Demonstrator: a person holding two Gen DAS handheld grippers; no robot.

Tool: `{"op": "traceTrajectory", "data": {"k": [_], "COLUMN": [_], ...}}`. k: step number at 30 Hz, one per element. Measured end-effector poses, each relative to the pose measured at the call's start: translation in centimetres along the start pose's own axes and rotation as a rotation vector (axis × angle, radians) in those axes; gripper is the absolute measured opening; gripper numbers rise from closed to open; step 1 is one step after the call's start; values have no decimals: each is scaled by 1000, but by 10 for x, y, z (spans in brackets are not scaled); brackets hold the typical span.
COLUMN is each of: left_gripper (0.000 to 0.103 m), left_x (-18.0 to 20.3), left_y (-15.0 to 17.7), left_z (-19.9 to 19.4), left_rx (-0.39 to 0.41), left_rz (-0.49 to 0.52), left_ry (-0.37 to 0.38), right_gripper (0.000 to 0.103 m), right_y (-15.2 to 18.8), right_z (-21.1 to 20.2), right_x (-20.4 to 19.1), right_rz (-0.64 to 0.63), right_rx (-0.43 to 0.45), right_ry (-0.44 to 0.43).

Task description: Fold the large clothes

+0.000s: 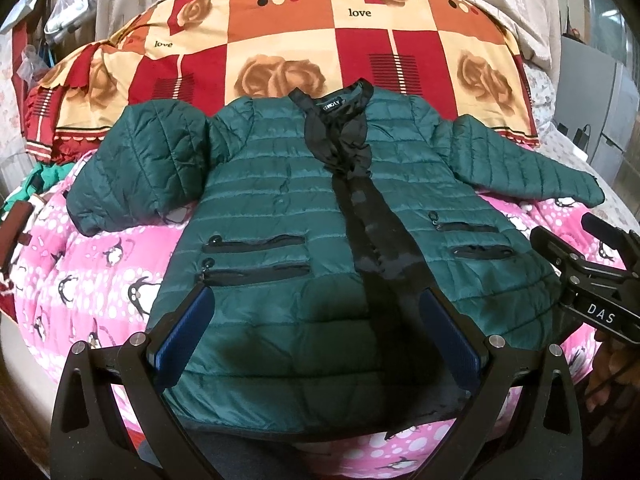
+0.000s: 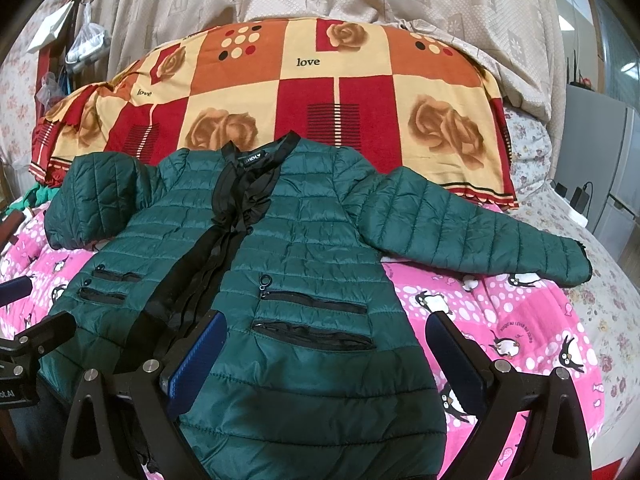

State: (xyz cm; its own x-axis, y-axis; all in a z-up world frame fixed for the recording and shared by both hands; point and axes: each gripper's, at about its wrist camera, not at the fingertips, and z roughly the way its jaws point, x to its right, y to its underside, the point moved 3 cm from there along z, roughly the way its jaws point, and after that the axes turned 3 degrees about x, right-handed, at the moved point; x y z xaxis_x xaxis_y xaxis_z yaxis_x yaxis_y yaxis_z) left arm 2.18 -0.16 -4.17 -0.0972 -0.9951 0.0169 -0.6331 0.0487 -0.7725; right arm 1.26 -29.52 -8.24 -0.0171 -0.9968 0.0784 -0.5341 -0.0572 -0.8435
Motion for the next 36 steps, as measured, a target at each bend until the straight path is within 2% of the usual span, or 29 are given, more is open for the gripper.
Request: {"op": "traceTrajectory", "data": {"k": [17,36], "left_gripper": [103,103], "left_x": [-2,-20], "left_y": [1,0], "left_z": [3,2], "left_rx": [-8,0], "left_rz": [-6,-71], "left_ry": [-2,-14], "right_gripper": [99,99], "right_y": [1,2], "right_z": [0,1], "right_x": [3,2], "right_rz": [-13,-17], "right_rx": [-3,-2], "right_ry": [2,4]}}
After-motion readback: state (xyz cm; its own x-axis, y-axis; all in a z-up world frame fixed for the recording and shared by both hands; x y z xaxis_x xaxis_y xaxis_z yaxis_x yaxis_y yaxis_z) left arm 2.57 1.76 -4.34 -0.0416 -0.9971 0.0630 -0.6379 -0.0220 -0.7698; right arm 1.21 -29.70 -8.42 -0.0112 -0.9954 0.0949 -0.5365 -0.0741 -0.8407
